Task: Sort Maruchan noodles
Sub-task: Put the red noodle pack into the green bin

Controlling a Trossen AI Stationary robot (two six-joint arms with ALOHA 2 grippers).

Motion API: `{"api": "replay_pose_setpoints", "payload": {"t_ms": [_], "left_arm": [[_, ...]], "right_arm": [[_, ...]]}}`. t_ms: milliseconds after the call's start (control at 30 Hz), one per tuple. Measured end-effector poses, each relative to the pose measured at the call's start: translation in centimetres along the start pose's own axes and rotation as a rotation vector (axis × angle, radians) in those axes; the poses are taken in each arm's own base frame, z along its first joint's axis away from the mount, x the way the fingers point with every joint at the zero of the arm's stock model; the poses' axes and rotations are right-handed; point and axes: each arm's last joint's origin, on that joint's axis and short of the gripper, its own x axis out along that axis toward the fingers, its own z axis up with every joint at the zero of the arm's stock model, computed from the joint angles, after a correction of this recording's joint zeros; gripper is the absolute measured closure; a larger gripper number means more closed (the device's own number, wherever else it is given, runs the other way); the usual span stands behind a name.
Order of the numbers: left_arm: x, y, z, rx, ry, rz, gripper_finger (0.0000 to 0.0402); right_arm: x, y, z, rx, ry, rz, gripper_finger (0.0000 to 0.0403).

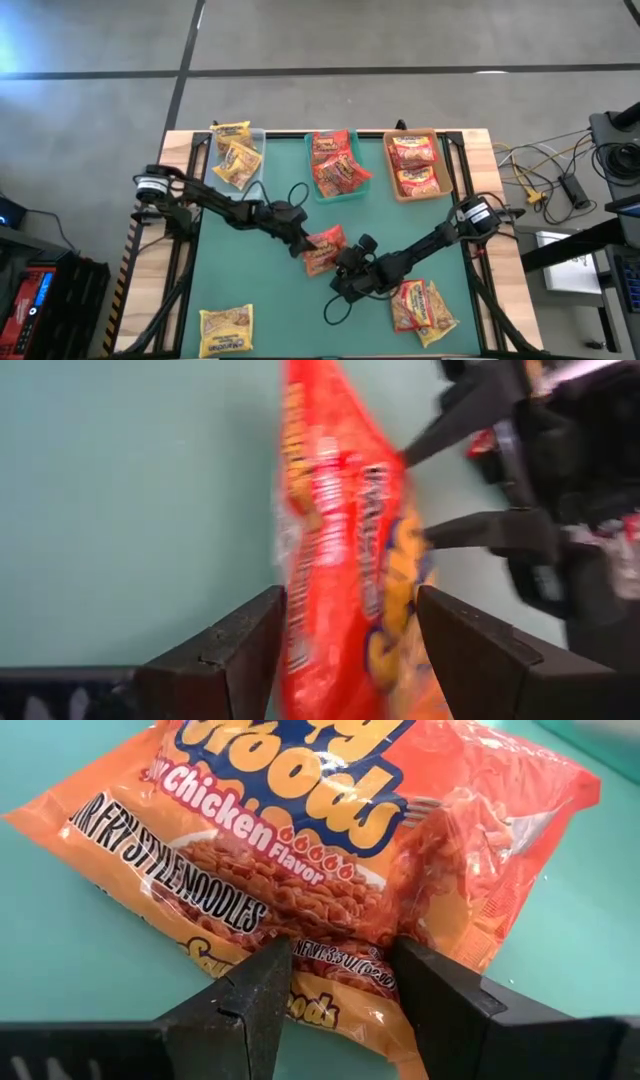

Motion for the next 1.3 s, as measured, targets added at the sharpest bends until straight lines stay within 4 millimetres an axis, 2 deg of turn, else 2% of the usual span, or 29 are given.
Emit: {"api": "replay_pose_setpoints", "payload": {"t_ms": [367,500,600,767,900,1067,1300], "left_arm": [[3.1,-0.6,1.1,0.032,0.103,-0.125,0.0189],[3.3,-0.6,1.1,0.037,0.110,-0.120,0.0195],[3.1,-0.4,1.0,0.037,0.109,-0.118,0.0217],[3.1,-0.4,1.0,0.037,0.111,-0.118,0.0279],[3.1,-0.5,1.2,0.019,0.122,-0.126,0.0317],[2.6,-1.1,2.1,0.022,0.111,-0.155,0.0321],[0.5,-1.6,5.4,0.115,-0.027,-0.185,0.0321]], "right_arm": [[0.1,0.0,0.2,-0.011,-0.012,0.000,0.0229],[0.1,0.0,0.2,-0.020,-0.012,-0.001,0.0229],[-0.3,0.0,0.4,-0.029,-0.019,0.007,0.0229],[-2.6,0.0,1.2,-0.038,-0.011,0.047,0.0229],[-5.4,-0.2,1.7,-0.053,0.043,0.131,0.0229],[-8.0,-0.3,2.4,-0.055,0.053,0.204,0.0229],[-9.8,-0.1,2.0,-0.077,0.067,0.253,0.0229]]}}
